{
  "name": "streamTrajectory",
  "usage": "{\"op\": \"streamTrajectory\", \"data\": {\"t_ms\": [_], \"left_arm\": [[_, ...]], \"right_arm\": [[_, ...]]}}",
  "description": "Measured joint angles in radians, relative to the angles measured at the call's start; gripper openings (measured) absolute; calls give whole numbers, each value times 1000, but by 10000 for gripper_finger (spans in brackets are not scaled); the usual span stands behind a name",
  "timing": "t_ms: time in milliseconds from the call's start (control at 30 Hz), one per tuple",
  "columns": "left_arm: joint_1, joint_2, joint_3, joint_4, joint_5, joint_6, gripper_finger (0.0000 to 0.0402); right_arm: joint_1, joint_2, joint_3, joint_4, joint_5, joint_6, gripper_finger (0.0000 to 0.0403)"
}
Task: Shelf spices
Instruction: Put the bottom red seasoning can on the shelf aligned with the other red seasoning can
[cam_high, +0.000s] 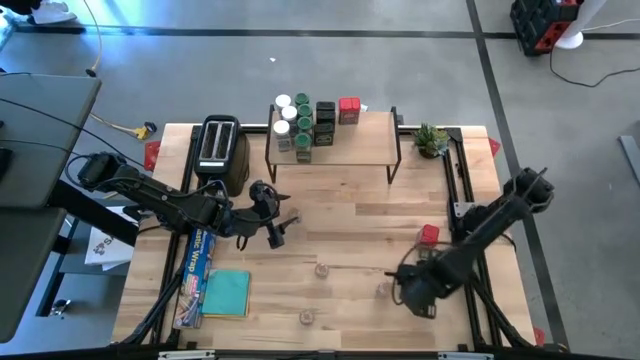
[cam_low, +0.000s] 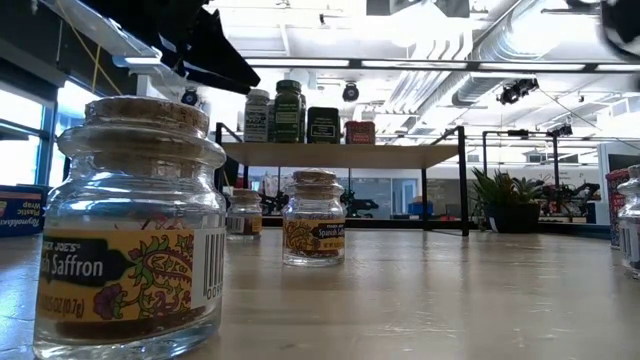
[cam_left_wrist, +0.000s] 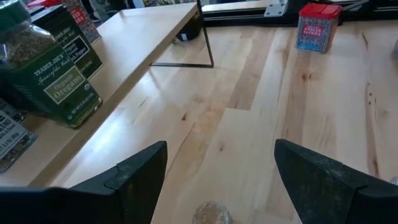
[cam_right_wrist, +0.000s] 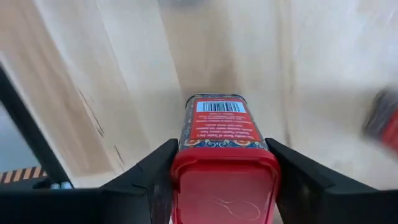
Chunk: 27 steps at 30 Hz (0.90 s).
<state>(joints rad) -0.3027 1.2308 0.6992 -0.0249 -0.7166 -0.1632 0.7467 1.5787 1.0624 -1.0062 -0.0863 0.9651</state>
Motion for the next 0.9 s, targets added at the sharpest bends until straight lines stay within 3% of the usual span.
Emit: {"op": "streamTrajectory", "data": {"t_ms": [233,433,600,767,900], "left_arm": [[0,0,0,7,2,0,294],[0,0,0,8,5,0,294],[0,0,0,10,6,0,294],[0,0,0,25,6,8,294],[0,0,0,27,6,9,294]], "right_arm": [[-156,0,155,-168,16,-264,200],[-317,0,397,-390,202,-492,200],[-573,2,593,-440,314,-735,200],[-857,66,721,-390,326,-1035,200],[-1004,166,828,-346,322,-1232,200]]}}
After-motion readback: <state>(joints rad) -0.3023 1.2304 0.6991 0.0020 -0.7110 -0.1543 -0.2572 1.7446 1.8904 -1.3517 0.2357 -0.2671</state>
